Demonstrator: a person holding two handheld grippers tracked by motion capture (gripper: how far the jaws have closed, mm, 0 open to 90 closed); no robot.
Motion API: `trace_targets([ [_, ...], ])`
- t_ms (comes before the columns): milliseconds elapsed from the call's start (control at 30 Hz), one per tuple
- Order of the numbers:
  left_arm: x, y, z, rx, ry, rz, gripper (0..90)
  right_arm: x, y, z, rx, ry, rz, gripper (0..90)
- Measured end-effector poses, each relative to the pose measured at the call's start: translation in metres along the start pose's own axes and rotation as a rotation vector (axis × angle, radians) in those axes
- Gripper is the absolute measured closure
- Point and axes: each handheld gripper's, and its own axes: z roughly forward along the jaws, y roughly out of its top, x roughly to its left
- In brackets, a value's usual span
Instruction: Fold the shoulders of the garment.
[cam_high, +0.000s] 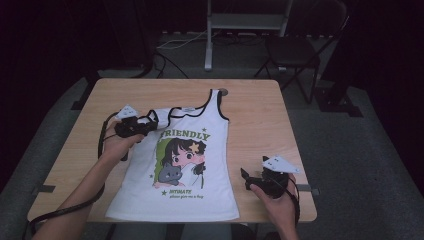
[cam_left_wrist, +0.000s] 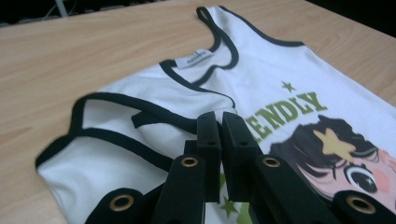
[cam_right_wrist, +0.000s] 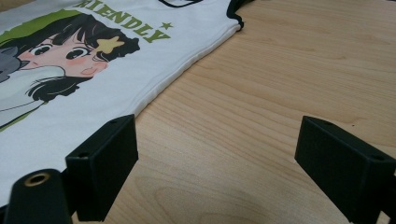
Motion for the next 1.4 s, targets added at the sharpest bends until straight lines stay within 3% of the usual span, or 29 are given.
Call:
trace_targets([
  [800, -0.017, -0.019, -0.010, 0.033, -0.053, 0.039, 86.2, 0.001, 0.000, 0.000, 0.003, 0.000, -0.002, 12.8],
  [1400, -0.021, -0.021, -0.017, 0.022, -0.044, 0.063, 86.2, 0.001, 0.000, 0.000, 0.004, -0.001, -0.003, 12.8],
])
